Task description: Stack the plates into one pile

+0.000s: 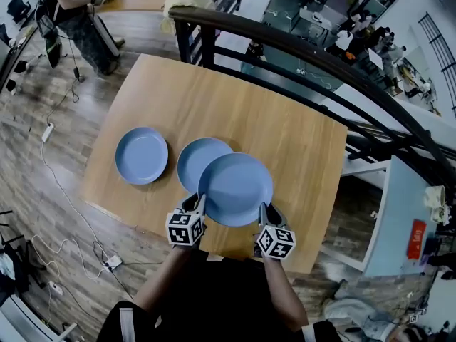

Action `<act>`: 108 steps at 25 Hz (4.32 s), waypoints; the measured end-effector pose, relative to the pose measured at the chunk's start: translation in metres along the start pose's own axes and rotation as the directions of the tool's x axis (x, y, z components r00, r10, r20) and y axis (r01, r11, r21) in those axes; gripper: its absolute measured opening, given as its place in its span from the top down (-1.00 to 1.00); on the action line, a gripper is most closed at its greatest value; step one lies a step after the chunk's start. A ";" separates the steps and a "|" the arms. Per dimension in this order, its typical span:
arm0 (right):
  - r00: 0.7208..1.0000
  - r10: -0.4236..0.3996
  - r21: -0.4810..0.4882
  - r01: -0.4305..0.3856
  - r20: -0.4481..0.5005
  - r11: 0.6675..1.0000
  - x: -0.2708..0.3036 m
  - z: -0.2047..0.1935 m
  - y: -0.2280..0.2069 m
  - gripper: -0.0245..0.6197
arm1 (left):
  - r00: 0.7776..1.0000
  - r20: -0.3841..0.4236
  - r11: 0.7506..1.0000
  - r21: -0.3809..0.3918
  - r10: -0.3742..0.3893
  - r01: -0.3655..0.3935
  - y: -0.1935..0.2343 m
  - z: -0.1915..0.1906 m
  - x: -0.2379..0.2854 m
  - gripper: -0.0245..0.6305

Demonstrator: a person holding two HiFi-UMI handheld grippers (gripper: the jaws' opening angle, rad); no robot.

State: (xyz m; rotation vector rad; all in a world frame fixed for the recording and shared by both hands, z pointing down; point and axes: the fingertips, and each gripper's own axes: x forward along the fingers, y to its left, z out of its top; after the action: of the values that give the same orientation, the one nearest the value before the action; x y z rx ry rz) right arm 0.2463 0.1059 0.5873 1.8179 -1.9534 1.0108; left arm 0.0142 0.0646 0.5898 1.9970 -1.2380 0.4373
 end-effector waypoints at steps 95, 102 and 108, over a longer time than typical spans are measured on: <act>0.998 0.011 0.012 -0.010 -0.069 1.000 0.085 -0.018 0.090 0.67 | 0.999 -0.036 1.000 0.028 -0.005 0.006 0.120 0.027 0.008 0.70; 0.995 0.011 -0.002 -0.011 -0.095 1.000 0.101 -0.017 0.084 0.67 | 0.998 -0.060 1.000 0.015 0.005 -0.004 0.125 0.021 0.024 0.69; 0.992 0.005 0.003 -0.005 -0.123 1.000 0.110 -0.024 0.075 0.67 | 0.997 -0.083 1.000 0.013 0.010 -0.009 0.126 0.015 0.035 0.70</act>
State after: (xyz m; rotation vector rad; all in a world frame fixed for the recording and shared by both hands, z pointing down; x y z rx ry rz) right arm 0.1505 0.0361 0.6524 1.7092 -1.8855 1.0998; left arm -0.0803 -0.0019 0.6527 1.9645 -1.1972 0.5289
